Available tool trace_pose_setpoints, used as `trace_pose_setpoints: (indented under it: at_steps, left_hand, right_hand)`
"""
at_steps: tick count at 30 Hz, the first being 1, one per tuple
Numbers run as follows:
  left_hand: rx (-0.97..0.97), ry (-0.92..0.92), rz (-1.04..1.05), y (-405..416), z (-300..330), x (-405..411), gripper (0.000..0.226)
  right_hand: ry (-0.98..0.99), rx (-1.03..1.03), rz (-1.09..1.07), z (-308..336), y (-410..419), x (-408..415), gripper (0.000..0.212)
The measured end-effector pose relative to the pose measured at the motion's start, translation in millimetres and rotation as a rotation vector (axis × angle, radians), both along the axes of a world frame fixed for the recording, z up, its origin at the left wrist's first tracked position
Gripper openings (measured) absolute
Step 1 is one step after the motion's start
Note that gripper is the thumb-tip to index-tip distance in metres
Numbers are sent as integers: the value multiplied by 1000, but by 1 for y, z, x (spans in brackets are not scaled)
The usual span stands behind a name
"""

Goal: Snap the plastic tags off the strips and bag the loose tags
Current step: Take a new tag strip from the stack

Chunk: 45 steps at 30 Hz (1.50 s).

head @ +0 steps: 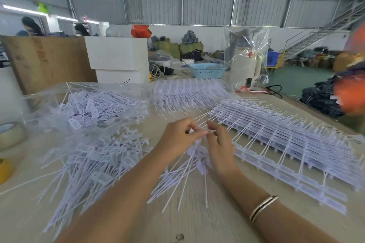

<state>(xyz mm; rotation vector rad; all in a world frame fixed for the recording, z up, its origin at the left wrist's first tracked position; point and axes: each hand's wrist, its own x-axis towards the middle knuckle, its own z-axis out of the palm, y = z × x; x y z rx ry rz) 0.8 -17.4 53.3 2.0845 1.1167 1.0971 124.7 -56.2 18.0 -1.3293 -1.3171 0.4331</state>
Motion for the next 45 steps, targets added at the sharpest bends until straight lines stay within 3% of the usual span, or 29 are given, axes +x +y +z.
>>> trace_pose_setpoints:
  at_steps: [3,6,10,13,16,22,24,27,29,33,38,41,45]
  left_hand:
    - [52,101,30,-2,-6,7,21]
    - [156,422,260,-11,-5,-3,35]
    - [112,653,370,-30,2,-38,17]
    - [-38,899,379,-37,8,-67,22]
    - [-101,1089,343,-41,5,-79,33]
    - [-74,1041,317,-43,-2,-75,30]
    - [-110,963,292,-43,-3,-73,36]
    - [-106,942,261,-42,-5,-73,33]
    - [-61,926,282,-40,-7,-72,22]
    - [-32,756,398,-29,-12,-68,15]
    - [44,703,468,-20,-12,-54,8]
    - [130,670,492,-15,-8,-45,11]
    - [50,662,403,-12,-10,-36,19]
  right_hand:
    - [93,48,-5,0,1,7,28]
    - [88,84,-11,2,0,14,26]
    - [-600,-168,-9,10,0,30,19]
    - [-798,-495,96,19,-10,30,29]
    - [-876,-556,136,28,-17,31,35]
    - [-867,-725,543,44,-28,43,58]
    - [-917,-677,525,40,-28,43,55]
    - [-1018,-414,421,33,-22,38,18]
    - [-1053,-297,348,31,-20,35,21]
    - [-1044,-279,368,22,-16,31,15]
    - [-904,-451,493,33,-18,41,12]
    - [-1050,-529,487,33,-19,48,16]
    - [-1093,-252,321,22,-10,28,20]
